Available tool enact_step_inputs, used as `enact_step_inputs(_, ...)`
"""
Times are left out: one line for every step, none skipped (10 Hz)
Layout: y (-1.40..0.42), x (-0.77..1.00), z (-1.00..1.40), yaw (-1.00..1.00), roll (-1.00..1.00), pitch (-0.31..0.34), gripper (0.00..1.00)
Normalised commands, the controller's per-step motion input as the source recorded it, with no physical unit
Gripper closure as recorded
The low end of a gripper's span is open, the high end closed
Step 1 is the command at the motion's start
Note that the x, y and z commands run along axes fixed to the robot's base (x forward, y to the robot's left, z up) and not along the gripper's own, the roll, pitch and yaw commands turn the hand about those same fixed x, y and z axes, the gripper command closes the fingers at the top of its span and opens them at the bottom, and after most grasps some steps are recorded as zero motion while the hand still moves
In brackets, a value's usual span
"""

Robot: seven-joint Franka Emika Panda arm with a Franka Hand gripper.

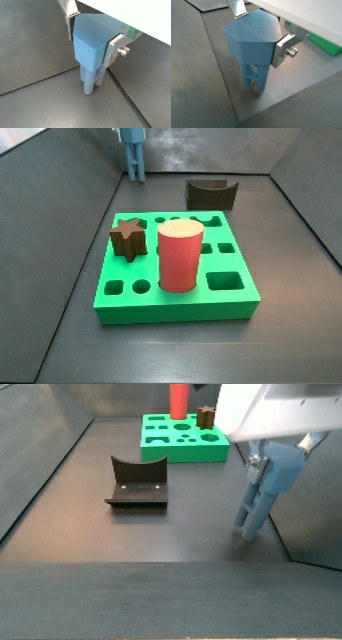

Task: Pick up the 3 prong object. Move up. Move to above the board. Insert the 3 prong object.
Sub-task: Move up, then move to above the board.

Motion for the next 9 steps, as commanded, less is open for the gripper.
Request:
enact_step_inputs(0.0,-0.03,0.59,0.0,0.04,0.065,1.0)
enact_step_inputs(0.0,-0.02,0.48,0.01,0.06,0.081,1.0)
enact_step_inputs(0.0,-0.02,0.38,0.01,0.07,0.092,1.0)
enact_step_inputs(0.0,-0.02,0.28,0.02,0.08,0.099,1.0)
enact_step_inputs(0.35,0.11,1.0,0.05,-0.22,0.002,1.0)
enact_step_inputs(0.36,0.11,1.0,0.04,-0.22,0.011,1.0)
enact_step_inputs(0.34,0.1,1.0,0.01,-0.21,0.034,1.0)
enact_step_inputs(0.31,0.09,1.0,-0.02,-0.19,0.031,1.0)
enact_step_inputs(0.29,0.08,1.0,-0.03,-0.17,0.03,1.0)
